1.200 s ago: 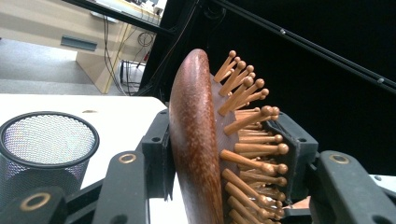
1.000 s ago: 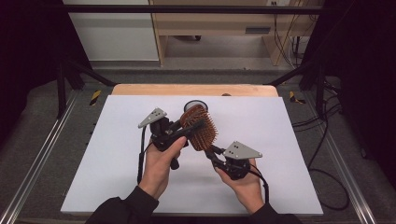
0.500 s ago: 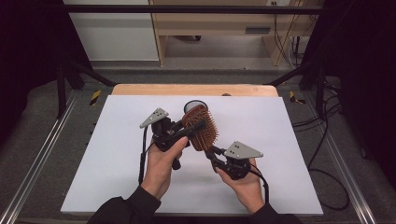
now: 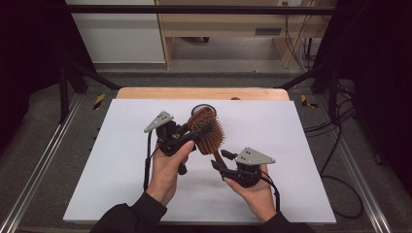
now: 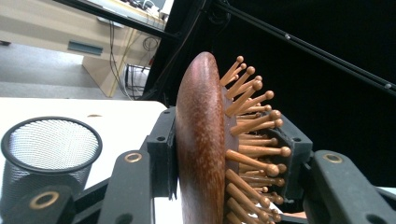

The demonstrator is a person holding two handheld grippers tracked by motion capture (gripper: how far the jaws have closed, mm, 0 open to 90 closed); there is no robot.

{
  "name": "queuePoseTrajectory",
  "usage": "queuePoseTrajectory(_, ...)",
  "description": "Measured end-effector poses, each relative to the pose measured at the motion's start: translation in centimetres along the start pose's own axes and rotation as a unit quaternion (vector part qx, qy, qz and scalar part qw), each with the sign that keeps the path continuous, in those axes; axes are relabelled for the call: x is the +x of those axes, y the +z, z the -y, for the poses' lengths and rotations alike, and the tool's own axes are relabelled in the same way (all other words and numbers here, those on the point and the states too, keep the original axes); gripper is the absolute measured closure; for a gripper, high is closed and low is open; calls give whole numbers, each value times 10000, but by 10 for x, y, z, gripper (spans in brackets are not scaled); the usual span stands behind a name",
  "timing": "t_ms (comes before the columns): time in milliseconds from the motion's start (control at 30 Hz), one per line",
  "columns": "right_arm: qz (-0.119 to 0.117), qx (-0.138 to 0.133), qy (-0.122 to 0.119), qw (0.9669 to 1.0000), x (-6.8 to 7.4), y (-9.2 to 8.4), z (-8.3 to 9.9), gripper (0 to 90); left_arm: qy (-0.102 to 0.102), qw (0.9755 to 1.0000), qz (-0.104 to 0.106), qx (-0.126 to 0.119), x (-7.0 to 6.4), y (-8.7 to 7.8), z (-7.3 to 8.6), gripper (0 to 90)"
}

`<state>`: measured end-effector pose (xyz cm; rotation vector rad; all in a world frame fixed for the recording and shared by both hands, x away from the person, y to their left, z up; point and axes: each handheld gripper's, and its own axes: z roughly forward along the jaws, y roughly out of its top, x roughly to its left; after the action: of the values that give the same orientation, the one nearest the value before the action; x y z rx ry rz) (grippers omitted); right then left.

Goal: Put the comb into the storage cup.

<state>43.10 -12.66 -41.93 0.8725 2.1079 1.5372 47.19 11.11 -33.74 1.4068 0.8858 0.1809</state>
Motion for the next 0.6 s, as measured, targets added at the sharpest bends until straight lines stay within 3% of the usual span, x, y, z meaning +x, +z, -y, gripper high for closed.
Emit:
queuePoseTrajectory(167, -55, -73, -121, 9999, 0, -6, 0, 296, 45, 9998, -88, -145, 4, -9, -7, 516)
queuePoseTrajectory(333, 168, -113, -297, 9994, -7, -9, 5, 198, 109, 9995, -161, -247, 6, -17, -14, 516)
queuePoseTrajectory(600, 45, -204, 85, 9997, -32, -28, 10, 113, 247, 9986, -306, -352, 9, -26, -24, 516)
